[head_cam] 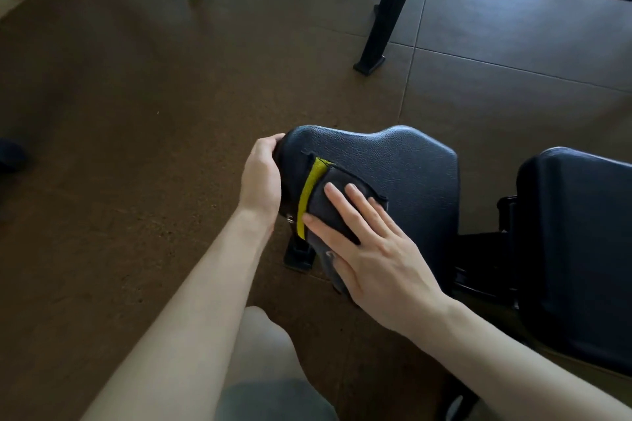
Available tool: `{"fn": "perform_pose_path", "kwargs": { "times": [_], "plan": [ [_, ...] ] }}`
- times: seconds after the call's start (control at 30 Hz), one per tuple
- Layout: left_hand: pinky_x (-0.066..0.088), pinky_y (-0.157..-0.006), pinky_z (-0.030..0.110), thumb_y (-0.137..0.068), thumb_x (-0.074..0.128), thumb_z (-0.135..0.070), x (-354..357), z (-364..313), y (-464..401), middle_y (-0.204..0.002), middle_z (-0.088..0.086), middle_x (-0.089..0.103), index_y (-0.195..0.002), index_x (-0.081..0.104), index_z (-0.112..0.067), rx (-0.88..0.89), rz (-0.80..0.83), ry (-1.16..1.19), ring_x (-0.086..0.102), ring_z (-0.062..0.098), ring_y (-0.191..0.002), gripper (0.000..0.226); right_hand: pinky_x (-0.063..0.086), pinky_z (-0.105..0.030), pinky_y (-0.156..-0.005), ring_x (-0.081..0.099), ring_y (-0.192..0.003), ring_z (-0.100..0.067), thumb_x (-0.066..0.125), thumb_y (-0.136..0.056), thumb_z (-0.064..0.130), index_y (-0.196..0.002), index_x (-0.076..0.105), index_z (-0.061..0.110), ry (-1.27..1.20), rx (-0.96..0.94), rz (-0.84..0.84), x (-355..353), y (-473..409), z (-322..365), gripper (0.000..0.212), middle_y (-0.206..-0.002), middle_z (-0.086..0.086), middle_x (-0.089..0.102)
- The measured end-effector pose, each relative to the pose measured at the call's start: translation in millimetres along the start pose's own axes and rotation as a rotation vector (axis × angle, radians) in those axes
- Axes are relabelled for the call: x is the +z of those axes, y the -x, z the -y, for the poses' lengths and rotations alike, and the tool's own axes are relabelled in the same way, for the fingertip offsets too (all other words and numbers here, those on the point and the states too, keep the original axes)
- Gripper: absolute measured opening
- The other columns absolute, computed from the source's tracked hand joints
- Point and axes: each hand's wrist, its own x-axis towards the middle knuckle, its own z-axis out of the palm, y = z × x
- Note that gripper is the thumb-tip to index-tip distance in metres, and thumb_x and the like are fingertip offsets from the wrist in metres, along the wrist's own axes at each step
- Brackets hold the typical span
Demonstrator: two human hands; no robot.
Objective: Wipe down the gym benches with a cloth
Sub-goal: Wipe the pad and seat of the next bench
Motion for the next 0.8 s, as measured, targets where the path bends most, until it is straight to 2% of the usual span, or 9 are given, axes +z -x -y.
{"fn": "perform_pose_path", "kwargs": {
  "times": [0.17,0.27,0.33,0.4,0.43,0.5,0.57,0.67,0.8],
  "plan": [
    [0.055,-0.1,0.044,-0.109,0.019,-0.048,-2,4,-2,-0.118,0.01,0.075,-0.128,0.064,-0.016,-0.033,0.023,0.105,0.07,0.024,-0.113,0.058,0.017,-0.051,-0.126,0.004,-0.159,-0.027,0.029,-0.11,0.042,-0.162,0.019,0.039,-0.105,0.025,-0.055,-9,-52,-2,0.054,-0.172,-0.002,0.01],
    [0.055,-0.1,0.044,-0.107,0.016,-0.056,-7,3,-2,-0.12,0.006,0.076,-0.134,0.063,-0.022,-0.062,0.064,0.119,0.071,0.023,-0.114,0.064,0.022,-0.048,-0.124,0.025,-0.153,-0.03,0.03,-0.106,0.043,-0.152,0.044,0.035,-0.123,0.062,-0.133,-14,-98,2,0.049,-0.164,-0.004,0.034],
    [0.057,-0.093,0.039,-0.107,0.016,-0.055,-6,2,-1,-0.116,0.007,0.077,-0.13,0.067,-0.02,-0.072,0.07,0.173,0.073,0.022,-0.111,0.066,0.033,-0.045,-0.114,0.046,-0.136,-0.029,0.029,-0.103,0.044,-0.137,0.058,0.035,-0.13,0.107,-0.159,-18,-130,-1,0.046,-0.143,-0.002,0.055],
    [0.059,-0.087,0.034,-0.108,0.019,-0.052,-2,0,2,-0.111,0.007,0.078,-0.119,0.073,-0.021,-0.065,0.057,0.18,0.074,0.02,-0.106,0.063,0.04,-0.044,-0.102,0.056,-0.121,-0.031,0.026,-0.104,0.045,-0.131,0.058,0.036,-0.182,0.21,-0.059,-24,-152,-14,0.042,-0.125,-0.001,0.061],
    [0.058,-0.089,0.035,-0.107,0.023,-0.052,3,-2,3,-0.111,0.006,0.078,-0.116,0.074,-0.022,-0.056,0.023,0.149,0.073,0.021,-0.106,0.059,0.04,-0.045,-0.099,0.057,-0.12,-0.034,0.026,-0.106,0.043,-0.134,0.054,0.035,-0.211,0.263,0.006,-26,-159,-27,0.041,-0.126,-0.003,0.062],
    [0.052,-0.098,0.038,-0.104,0.036,-0.049,11,3,-1,-0.112,-0.001,0.074,-0.111,0.071,-0.022,0.001,-0.108,-0.034,0.067,0.02,-0.11,0.045,0.041,-0.046,-0.096,0.057,-0.122,-0.039,0.027,-0.108,0.031,-0.148,0.043,0.024,-0.258,0.406,0.084,-26,-156,-58,0.044,-0.134,-0.012,0.061],
    [0.048,-0.101,0.037,-0.102,0.045,-0.042,18,5,-4,-0.107,-0.012,0.069,-0.107,0.069,-0.025,0.099,-0.26,-0.179,0.062,0.015,-0.111,0.029,0.04,-0.045,-0.099,0.057,-0.121,-0.04,0.029,-0.108,0.022,-0.148,0.041,0.011,-0.175,0.478,0.063,-24,-133,-88,0.044,-0.131,-0.016,0.06],
    [0.046,-0.086,0.033,-0.101,0.048,-0.037,21,6,-8,-0.098,-0.011,0.069,-0.104,0.073,-0.02,0.159,-0.296,-0.22,0.061,0.014,-0.1,0.03,0.024,-0.042,-0.117,0.044,-0.136,-0.026,0.022,-0.109,0.031,-0.142,0.05,0.022,-0.135,0.563,-0.066,-6,-102,-114,0.044,-0.139,-0.004,0.053],
    [0.042,-0.075,0.033,-0.099,0.048,-0.037,21,9,-8,-0.081,-0.01,0.063,-0.085,0.068,-0.02,0.179,-0.325,-0.252,0.056,0.01,-0.081,0.031,0.004,-0.039,-0.127,0.012,-0.156,-0.021,0.022,-0.11,0.039,-0.162,0.021,0.03,-0.252,0.745,-0.072,9,-67,-107,0.053,-0.168,-0.004,0.019]
  ]
}}
